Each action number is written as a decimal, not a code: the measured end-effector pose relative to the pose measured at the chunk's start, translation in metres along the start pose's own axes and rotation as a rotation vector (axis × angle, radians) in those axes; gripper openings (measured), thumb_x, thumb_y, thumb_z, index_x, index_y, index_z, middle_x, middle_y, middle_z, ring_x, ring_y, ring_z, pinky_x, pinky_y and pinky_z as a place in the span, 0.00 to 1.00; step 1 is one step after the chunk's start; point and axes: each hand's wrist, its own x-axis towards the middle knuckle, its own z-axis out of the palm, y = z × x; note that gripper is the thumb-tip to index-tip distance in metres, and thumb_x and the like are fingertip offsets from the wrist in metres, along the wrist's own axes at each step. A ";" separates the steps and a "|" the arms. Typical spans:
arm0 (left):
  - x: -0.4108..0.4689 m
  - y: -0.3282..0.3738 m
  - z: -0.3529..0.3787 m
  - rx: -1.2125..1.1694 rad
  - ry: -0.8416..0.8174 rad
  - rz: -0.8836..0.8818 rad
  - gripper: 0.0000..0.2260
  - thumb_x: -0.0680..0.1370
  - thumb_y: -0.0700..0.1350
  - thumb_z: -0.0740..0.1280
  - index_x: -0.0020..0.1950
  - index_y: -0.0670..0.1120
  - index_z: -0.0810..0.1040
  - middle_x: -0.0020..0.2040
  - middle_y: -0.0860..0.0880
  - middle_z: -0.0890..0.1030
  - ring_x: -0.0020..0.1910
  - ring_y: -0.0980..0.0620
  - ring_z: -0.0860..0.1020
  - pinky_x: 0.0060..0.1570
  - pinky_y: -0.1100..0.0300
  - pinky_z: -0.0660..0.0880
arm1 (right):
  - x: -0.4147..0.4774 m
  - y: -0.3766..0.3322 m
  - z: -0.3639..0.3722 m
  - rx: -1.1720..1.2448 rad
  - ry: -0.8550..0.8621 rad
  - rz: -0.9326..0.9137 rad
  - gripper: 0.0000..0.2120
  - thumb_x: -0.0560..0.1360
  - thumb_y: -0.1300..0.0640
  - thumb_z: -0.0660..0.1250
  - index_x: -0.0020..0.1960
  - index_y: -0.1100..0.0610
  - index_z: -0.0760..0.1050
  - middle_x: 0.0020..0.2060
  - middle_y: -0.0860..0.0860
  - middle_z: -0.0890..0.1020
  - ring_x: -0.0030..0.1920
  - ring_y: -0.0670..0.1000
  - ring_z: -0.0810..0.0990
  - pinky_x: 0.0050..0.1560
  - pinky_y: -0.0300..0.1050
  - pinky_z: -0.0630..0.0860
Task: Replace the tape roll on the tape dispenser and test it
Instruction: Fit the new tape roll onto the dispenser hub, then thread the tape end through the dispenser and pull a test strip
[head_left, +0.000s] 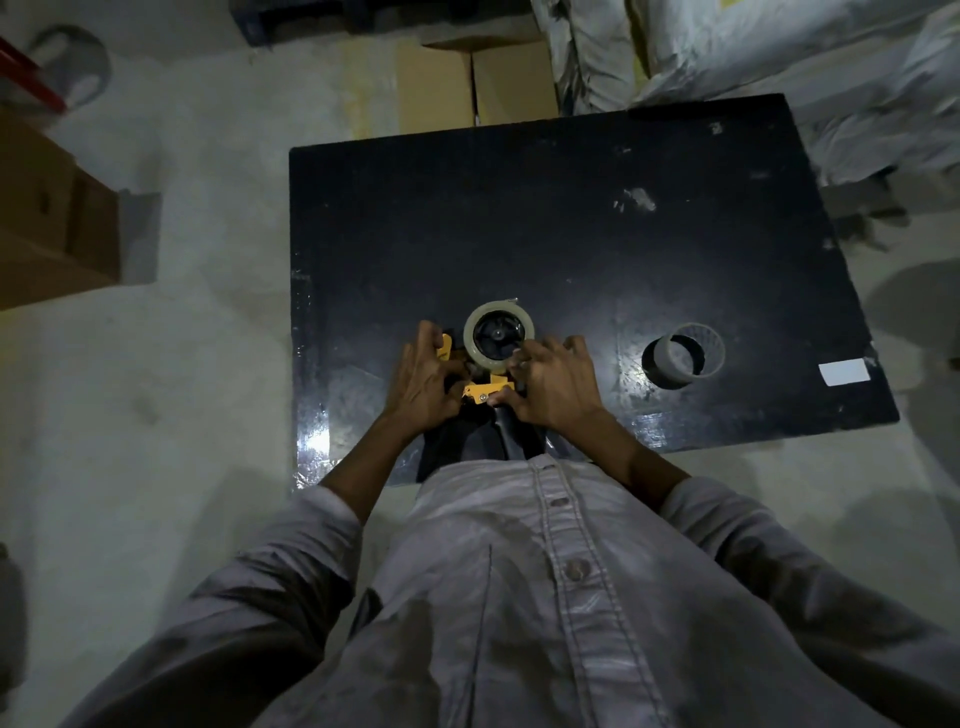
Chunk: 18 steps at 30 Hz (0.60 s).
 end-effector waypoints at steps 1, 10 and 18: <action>-0.003 -0.001 0.001 -0.006 0.008 -0.018 0.04 0.76 0.51 0.75 0.47 0.52 0.89 0.60 0.44 0.67 0.51 0.40 0.73 0.43 0.48 0.76 | 0.000 -0.001 0.001 0.025 -0.008 -0.009 0.31 0.75 0.24 0.73 0.56 0.52 0.89 0.59 0.51 0.87 0.59 0.59 0.85 0.60 0.61 0.75; -0.029 -0.003 0.011 -0.028 0.109 -0.146 0.05 0.79 0.49 0.75 0.51 0.52 0.91 0.38 0.47 0.87 0.33 0.40 0.85 0.30 0.57 0.74 | -0.042 -0.009 0.027 0.773 -0.330 0.422 0.32 0.73 0.33 0.82 0.63 0.52 0.75 0.57 0.50 0.82 0.54 0.51 0.82 0.43 0.44 0.73; -0.034 -0.010 0.017 -0.206 0.184 -0.123 0.10 0.81 0.49 0.73 0.56 0.49 0.92 0.35 0.46 0.87 0.30 0.41 0.84 0.31 0.54 0.78 | -0.029 -0.023 0.033 0.888 -0.676 0.552 0.29 0.80 0.32 0.75 0.42 0.59 0.83 0.41 0.58 0.87 0.47 0.59 0.87 0.49 0.51 0.79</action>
